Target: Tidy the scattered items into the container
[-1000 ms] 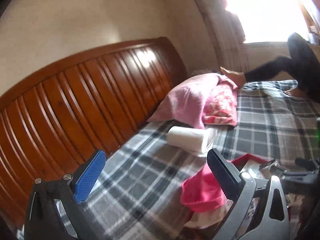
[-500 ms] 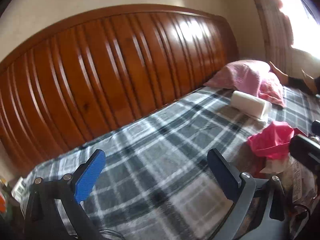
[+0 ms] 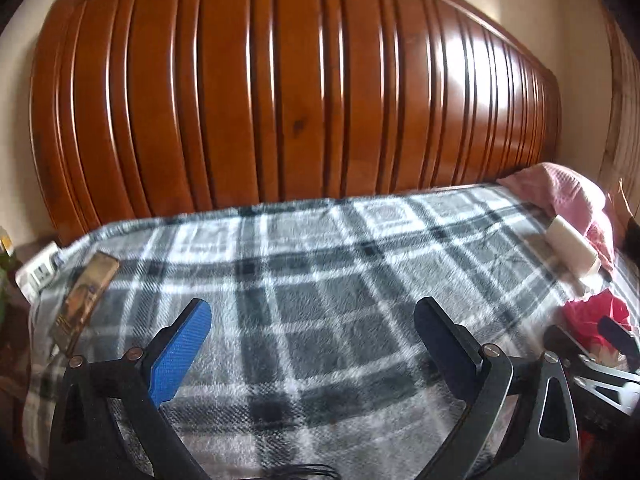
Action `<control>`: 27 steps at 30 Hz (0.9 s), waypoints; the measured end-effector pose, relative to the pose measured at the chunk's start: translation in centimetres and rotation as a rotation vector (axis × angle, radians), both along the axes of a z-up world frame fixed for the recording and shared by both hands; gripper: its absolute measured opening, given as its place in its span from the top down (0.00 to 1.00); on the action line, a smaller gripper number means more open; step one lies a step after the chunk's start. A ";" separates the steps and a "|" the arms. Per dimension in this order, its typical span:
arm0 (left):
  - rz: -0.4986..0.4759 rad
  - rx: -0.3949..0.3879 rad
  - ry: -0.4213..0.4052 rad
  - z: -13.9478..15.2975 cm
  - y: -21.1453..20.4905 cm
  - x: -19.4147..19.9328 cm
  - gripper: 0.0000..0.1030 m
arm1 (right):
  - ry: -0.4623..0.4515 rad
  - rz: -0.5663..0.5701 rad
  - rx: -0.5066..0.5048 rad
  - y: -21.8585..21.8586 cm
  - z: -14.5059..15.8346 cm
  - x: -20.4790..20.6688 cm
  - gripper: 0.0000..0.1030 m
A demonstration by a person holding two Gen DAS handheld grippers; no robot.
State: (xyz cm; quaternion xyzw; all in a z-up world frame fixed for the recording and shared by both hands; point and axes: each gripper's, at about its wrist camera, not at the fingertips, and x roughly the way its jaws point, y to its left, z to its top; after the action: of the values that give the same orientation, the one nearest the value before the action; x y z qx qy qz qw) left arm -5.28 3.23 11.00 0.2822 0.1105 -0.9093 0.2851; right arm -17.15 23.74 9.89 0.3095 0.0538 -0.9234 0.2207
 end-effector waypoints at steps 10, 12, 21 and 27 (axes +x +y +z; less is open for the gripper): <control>0.027 0.108 -0.096 -4.8 -3.6 -1.6 0.00 | -0.062 0.030 0.117 -2.4 -5.6 -1.3 0.00; 0.045 0.110 -0.105 -5.6 -4.1 -1.8 0.00 | -0.073 0.044 0.131 -2.7 -6.8 -1.4 0.00; 0.144 0.098 -0.240 -8.8 -6.7 -3.8 0.00 | -0.180 0.072 0.155 -3.6 -10.6 -3.0 0.00; 0.146 0.089 -0.258 -9.4 -6.2 -4.2 0.00 | -0.199 0.074 0.150 -3.6 -10.8 -3.2 0.00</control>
State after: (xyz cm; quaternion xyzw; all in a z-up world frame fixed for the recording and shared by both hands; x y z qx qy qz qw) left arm -9.51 -2.99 1.64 0.4003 0.1335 -0.8365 0.3496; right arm -20.37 20.13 -0.91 0.4129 0.1120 -0.8728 0.2350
